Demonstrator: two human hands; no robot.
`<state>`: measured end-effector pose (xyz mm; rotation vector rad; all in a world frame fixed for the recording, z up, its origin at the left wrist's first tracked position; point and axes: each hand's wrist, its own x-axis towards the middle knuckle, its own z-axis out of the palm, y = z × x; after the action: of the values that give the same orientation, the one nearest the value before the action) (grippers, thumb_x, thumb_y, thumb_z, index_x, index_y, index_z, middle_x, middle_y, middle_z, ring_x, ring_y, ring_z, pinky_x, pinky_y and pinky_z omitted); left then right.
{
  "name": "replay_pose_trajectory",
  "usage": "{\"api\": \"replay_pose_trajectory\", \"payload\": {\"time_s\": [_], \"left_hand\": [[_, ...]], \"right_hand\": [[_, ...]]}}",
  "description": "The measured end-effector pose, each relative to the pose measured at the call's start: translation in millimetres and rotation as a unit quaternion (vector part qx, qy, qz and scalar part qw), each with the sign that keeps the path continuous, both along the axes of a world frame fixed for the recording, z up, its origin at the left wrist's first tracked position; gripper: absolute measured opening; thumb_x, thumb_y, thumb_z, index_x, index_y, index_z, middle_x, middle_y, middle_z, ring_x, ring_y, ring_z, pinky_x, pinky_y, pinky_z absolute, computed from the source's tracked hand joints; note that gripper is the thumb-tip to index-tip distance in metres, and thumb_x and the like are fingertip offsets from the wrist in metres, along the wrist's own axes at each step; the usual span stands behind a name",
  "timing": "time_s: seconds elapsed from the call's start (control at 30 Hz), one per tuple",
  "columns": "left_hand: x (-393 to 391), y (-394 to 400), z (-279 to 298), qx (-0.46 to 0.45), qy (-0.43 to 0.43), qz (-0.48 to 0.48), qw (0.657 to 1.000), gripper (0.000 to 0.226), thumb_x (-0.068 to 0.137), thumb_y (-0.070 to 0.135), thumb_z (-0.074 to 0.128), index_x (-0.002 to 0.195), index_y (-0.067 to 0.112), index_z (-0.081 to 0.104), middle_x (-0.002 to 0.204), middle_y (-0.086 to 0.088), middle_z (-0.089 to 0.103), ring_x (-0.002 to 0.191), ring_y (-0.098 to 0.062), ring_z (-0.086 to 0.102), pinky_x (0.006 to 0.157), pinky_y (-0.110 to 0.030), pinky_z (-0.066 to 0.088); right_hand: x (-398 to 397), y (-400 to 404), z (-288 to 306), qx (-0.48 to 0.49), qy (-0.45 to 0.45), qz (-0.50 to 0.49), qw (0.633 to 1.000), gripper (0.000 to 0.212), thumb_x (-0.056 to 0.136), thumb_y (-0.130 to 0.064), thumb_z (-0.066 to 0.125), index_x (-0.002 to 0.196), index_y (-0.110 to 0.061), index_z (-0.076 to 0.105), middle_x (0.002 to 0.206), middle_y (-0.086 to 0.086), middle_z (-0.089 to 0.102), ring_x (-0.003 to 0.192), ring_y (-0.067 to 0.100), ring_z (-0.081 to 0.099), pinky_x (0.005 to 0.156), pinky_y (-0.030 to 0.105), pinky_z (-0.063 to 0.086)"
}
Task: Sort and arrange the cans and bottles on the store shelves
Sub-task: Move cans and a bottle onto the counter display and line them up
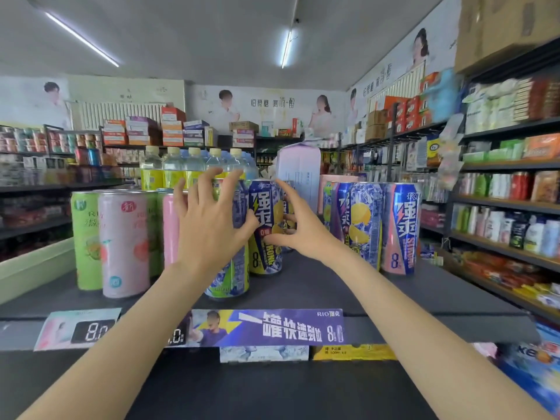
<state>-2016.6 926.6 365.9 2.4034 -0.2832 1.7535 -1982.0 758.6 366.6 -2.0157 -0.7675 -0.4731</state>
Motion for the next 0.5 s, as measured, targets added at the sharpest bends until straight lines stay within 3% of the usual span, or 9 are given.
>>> {"api": "replay_pose_trajectory", "payload": {"time_s": [0.13, 0.3, 0.4, 0.5], "left_hand": [[-2.3, -0.5, 0.6, -0.014, -0.015, -0.042, 0.999, 0.050, 0.077, 0.039, 0.043, 0.120, 0.014, 0.050, 0.116, -0.013, 0.048, 0.111, -0.031, 0.046, 0.107, -0.047, 0.023], [1.2, 2.9, -1.1, -0.012, -0.025, -0.049, 0.998, 0.049, 0.077, 0.039, 0.044, 0.118, 0.014, 0.050, 0.114, -0.012, 0.049, 0.107, -0.031, 0.047, 0.105, -0.045, 0.025], [2.3, 0.7, -1.9, -0.024, -0.039, -0.067, 0.997, 0.047, 0.076, 0.037, 0.046, 0.117, 0.014, 0.050, 0.113, -0.013, 0.049, 0.107, -0.029, 0.045, 0.105, -0.045, 0.024], [0.8, -4.6, -0.9, -0.047, -0.058, -0.164, 0.984, 0.043, 0.074, 0.029, 0.054, 0.114, 0.013, 0.052, 0.112, -0.013, 0.047, 0.108, -0.024, 0.037, 0.101, -0.052, 0.032]], "right_hand": [[7.1, 6.3, -7.2, 0.006, 0.022, 0.005, 1.000, 0.107, 0.073, -0.010, 0.079, 0.147, -0.037, 0.007, 0.148, -0.001, 0.033, 0.129, 0.006, 0.033, 0.110, 0.042, 0.034], [13.8, 17.4, -16.0, 0.070, 0.071, -0.024, 0.995, 0.117, 0.070, -0.012, 0.081, 0.147, -0.041, -0.003, 0.147, 0.002, 0.037, 0.133, 0.018, 0.039, 0.108, 0.046, 0.037], [11.2, 10.4, -14.2, 0.074, 0.065, -0.043, 0.994, 0.115, 0.072, -0.010, 0.080, 0.148, -0.038, -0.001, 0.147, 0.000, 0.037, 0.131, 0.016, 0.039, 0.107, 0.037, 0.037], [9.7, -4.7, -9.1, 0.036, 0.039, -0.079, 0.995, 0.114, 0.075, -0.006, 0.077, 0.149, -0.031, -0.005, 0.146, 0.001, 0.038, 0.128, 0.017, 0.043, 0.097, 0.028, 0.040]]}}
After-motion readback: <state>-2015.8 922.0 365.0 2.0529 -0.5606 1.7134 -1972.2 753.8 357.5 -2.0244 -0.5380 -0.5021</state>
